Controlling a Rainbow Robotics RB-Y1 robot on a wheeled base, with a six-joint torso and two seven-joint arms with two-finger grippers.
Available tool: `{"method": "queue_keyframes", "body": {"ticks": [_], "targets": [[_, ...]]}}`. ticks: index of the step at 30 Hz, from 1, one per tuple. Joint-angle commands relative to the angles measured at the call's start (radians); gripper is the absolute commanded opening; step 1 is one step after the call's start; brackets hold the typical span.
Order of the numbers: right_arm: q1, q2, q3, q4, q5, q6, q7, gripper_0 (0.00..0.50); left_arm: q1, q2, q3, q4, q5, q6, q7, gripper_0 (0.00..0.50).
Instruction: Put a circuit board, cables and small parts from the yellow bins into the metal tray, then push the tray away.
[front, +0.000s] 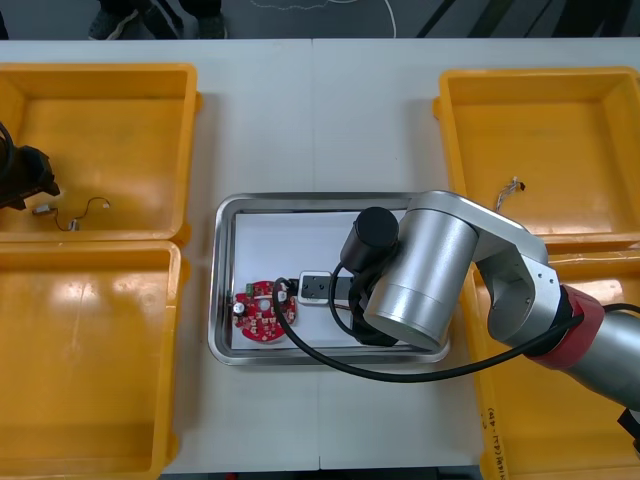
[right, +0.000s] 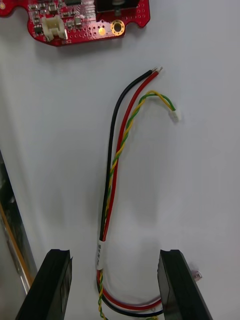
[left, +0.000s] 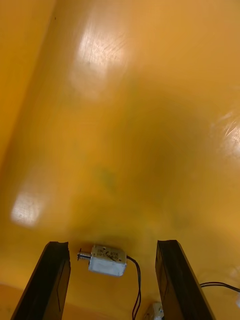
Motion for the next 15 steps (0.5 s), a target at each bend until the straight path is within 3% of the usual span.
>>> {"method": "queue_keyframes", "body": {"ticks": [1, 10, 15], "targets": [[-0.035, 0.022, 0.013, -0.012, -0.005, -0.002, 0.039, 0.500, -0.023, 0.011, -0.009, -0.008, -0.006, -0.016, -0.089, 0.500], [-0.040, 0.019, -0.045, -0.057, -0.016, 0.073, 0.041, 0.500, -0.005, 0.006, -0.009, -0.008, -0.009, -0.025, -0.094, 0.500], [-0.040, 0.014, -0.154, -0.074, -0.042, 0.142, 0.045, 0.500, 0.014, -0.002, -0.009, -0.008, -0.014, -0.042, -0.097, 0.500]]}}
